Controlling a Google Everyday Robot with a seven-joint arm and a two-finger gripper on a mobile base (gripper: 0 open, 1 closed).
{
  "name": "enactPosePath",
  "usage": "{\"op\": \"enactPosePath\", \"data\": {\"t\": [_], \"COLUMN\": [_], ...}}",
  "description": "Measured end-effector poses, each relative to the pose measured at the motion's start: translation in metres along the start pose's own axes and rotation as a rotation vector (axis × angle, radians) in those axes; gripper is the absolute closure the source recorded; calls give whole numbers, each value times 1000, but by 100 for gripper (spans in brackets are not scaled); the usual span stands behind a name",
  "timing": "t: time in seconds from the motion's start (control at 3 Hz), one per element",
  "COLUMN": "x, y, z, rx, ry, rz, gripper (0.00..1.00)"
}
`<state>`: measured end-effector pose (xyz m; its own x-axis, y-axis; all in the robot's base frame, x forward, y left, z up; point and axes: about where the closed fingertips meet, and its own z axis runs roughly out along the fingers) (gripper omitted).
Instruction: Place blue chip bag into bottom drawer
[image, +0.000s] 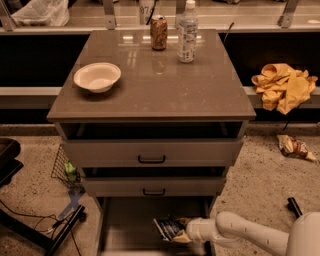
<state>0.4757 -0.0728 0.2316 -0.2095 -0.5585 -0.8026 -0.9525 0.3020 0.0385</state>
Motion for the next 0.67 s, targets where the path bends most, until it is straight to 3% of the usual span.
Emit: {"op": "enactPosePath", "data": {"t": [0.33, 0.67], "x": [-1, -1], "y": [1, 3], "z": [1, 3], "rx": [-3, -7], "ry": [-1, -3], "rz": [0, 1], "gripper": [61, 31]}}
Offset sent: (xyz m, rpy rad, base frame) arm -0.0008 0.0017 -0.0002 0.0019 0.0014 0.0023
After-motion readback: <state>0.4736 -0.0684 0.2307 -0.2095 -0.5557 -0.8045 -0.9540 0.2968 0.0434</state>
